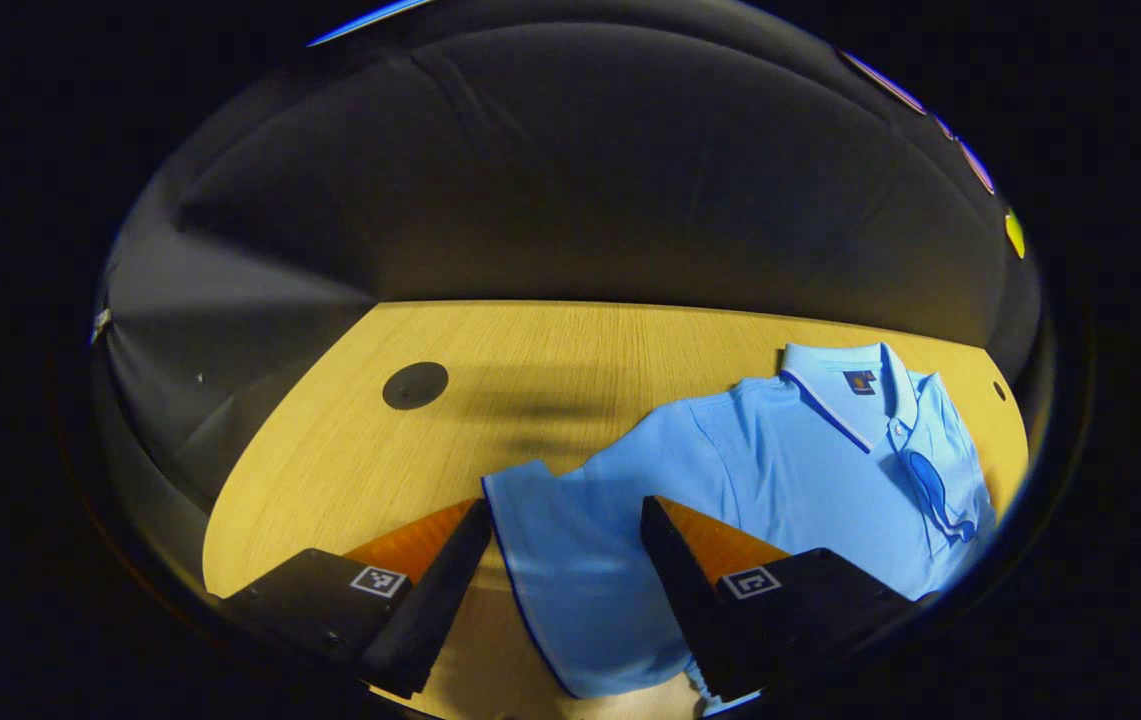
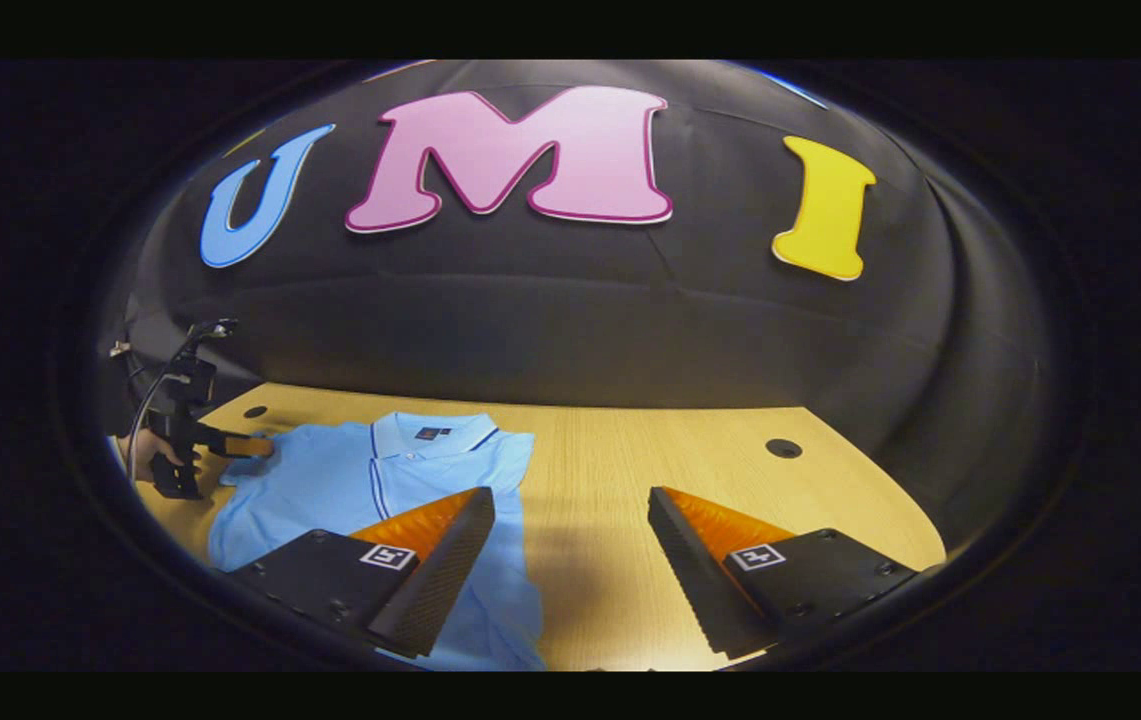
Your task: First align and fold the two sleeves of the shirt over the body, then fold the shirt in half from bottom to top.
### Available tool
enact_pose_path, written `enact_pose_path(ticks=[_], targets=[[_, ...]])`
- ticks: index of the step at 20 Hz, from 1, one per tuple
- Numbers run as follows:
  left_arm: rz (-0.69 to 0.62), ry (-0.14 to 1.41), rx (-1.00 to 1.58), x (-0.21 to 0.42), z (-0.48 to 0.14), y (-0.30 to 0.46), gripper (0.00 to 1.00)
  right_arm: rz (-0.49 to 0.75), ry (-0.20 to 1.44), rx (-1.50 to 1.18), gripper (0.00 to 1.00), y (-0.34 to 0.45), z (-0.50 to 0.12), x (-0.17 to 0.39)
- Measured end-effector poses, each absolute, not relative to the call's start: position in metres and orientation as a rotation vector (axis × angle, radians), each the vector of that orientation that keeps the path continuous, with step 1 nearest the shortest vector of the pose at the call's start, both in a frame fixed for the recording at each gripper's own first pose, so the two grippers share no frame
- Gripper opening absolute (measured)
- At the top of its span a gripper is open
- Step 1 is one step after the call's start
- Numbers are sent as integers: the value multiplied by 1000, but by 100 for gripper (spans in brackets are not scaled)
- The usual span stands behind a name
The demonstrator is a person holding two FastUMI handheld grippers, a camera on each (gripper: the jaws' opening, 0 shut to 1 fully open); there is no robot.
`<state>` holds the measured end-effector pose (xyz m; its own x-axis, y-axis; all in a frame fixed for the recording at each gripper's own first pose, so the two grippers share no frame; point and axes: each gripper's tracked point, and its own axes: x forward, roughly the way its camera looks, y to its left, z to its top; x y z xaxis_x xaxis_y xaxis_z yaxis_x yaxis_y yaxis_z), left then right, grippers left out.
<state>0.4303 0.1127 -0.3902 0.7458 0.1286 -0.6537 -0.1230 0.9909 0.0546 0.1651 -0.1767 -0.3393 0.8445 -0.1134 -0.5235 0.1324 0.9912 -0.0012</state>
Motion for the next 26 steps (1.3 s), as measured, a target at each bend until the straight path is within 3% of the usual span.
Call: enact_pose_path(ticks=[2, 4, 10, 11, 13, 14, 17, 26], targets=[[122, 723, 12, 431, -390, 112, 97, -130, 559, 52, 97, -177, -344, 165], [109, 726, 14, 432, -390, 107, 87, -128, 573, 69, 96, -178, -348, 164], [139, 705, 16, 435, -385, 98, 13, -121, 580, 54, 97, -187, -356, 163], [148, 715, 21, 434, -386, 98, 8, -121, 580, 53, 97, -189, -356, 163], [153, 723, 25, 436, -384, 92, 7, -128, 572, 52, 97, -194, -354, 163], [153, 725, 31, 436, -381, 89, 11, -132, 568, 52, 97, -196, -353, 163], [109, 689, 57, 442, -357, 62, 6, -128, 556, 46, 97, -200, -349, 165], [-136, 594, 49, 440, -301, -113, 6, -121, 532, 6, 97, -209, -334, 152]])
